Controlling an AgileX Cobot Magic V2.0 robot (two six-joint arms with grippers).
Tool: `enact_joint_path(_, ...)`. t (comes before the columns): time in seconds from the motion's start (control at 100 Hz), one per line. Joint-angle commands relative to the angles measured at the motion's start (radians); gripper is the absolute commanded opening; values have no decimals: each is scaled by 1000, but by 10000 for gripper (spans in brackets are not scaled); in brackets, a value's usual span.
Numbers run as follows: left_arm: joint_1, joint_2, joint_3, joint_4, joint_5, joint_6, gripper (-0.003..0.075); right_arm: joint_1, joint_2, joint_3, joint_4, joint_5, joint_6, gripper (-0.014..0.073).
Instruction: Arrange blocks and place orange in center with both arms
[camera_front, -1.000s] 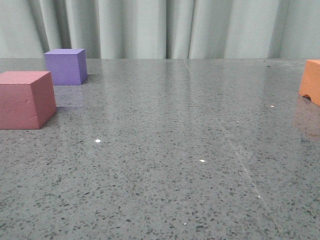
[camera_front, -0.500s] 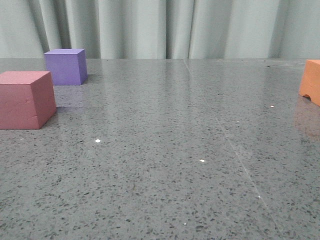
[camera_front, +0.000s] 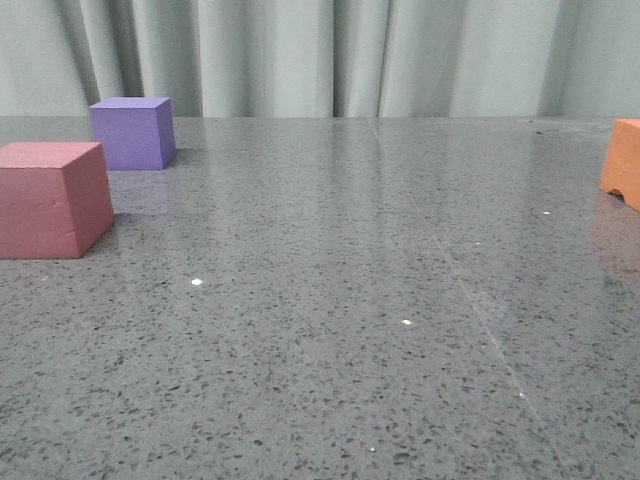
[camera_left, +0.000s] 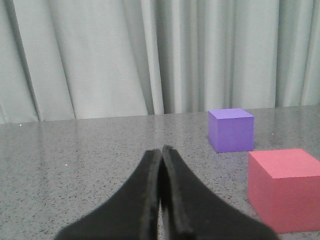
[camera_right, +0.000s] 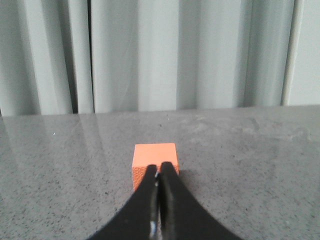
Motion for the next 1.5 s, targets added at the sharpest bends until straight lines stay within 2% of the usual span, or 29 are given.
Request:
enact_joint_path(0.0,3,-34,56,-8,-74,-8,-19,-3,88,-145,1,90,-6,-67)
enact_joint_path(0.18,3,-32,56,-8,-74,-8,-19,-3,336,-390,1,343,-6,-67)
enact_joint_path(0.34,3,-32,56,-8,-74,-8,-19,-3,531,-549,1,474,-6,-67)
enact_joint_path(0.59,3,-32,56,-8,-74,-8,-19,-3,683,-599,1,456,-6,-67)
enact_joint_path(0.92,3,-32,56,-8,-74,-8,-19,-3,733,-597,1,501,-7,-50)
enact_joint_path(1.02,3,-32,56,-8,-74,-8,-19,-2,733,-597,1,500,-7,52)
enact_joint_path(1.09,3,-32,56,-8,-74,-8,-19,-2,733,-597,1,504,-7,182)
enact_joint_path(1.21,3,-32,56,-8,-74,-8,-19,-2,732,-597,4,535,-7,502)
enact_joint_path(1.28,3,-32,56,-8,-74,-8,-19,-2,732,-597,4,539,-7,660)
enact_joint_path(1.49,3,-32,56,-8,-74,-8,-19,-2,754,-600,4,483,-7,636)
